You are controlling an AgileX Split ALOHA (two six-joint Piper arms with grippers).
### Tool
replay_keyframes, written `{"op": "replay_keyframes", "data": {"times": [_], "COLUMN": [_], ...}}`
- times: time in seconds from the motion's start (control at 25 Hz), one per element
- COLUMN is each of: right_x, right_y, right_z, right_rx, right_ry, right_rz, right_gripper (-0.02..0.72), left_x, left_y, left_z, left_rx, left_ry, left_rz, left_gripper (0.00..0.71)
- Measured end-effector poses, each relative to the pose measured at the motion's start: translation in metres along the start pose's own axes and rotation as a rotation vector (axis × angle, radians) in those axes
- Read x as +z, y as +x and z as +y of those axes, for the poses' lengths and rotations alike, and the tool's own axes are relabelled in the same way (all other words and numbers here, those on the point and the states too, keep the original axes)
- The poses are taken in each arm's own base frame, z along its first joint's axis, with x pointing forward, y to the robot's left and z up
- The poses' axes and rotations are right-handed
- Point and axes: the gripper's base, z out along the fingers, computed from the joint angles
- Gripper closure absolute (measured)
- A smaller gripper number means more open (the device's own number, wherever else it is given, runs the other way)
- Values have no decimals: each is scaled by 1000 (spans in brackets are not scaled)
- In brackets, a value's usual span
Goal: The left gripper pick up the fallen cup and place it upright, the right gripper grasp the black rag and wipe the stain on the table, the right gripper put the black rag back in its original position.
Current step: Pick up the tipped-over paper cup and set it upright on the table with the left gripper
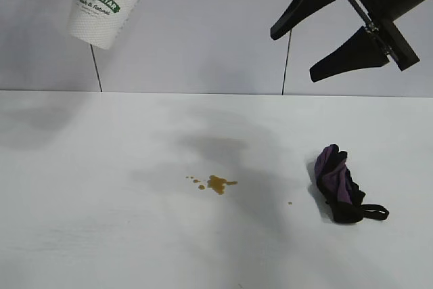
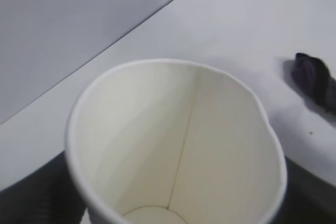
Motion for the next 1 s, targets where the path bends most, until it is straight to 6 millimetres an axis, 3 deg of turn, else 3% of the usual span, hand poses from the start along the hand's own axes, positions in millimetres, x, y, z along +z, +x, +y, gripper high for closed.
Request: {"op": "replay_keyframes", "data": {"times": [0.36, 0.64, 1.0], "right_x": [0, 0, 0], "right_y": [0, 0, 0], "right_z": [0, 0, 0], "right_rx": [-4, -4, -4], "right_ry": [0, 0, 0], "right_rz": [0, -1, -1], "right_gripper": [231, 231, 231], "left_x": [26, 43, 37], "left_y": [35, 64, 100], "left_z": [-11, -17, 2], "left_rx": [110, 154, 48], "left_ry": [148, 167, 83], "left_rz": [-64, -136, -318], "left_gripper": [170, 170, 170]}}
